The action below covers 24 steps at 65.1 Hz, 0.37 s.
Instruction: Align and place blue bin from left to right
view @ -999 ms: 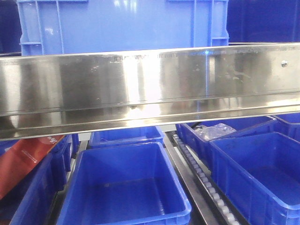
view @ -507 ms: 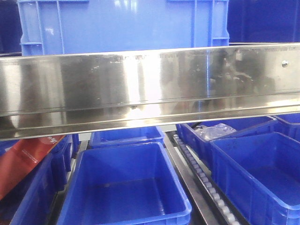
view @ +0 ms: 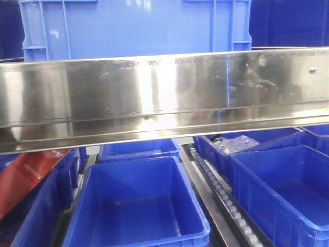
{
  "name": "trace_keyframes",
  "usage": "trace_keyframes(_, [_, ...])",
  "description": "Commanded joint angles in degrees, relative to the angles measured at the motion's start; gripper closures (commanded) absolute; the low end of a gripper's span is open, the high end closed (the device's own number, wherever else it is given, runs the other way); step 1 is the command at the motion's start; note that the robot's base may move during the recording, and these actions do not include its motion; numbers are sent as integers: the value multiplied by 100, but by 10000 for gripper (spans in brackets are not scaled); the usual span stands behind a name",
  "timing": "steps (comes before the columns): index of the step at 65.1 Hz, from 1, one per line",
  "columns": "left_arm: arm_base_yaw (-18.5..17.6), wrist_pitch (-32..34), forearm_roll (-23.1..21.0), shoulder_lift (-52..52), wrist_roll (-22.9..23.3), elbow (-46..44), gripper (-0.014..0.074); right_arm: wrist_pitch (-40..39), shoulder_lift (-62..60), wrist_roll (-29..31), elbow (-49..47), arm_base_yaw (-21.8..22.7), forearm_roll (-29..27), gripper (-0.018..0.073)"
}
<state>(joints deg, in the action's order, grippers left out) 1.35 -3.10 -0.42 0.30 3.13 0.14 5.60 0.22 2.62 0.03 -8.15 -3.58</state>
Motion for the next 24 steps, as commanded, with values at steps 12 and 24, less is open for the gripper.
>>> trace_keyframes(12, [22,104,-41,-30,-11,-14,708,-158,-22,56,-3,34,-16,721])
trace_keyframes(24, [22,104,-41,-30,-11,-14,708,-158,-22,56,-3,34,-16,721])
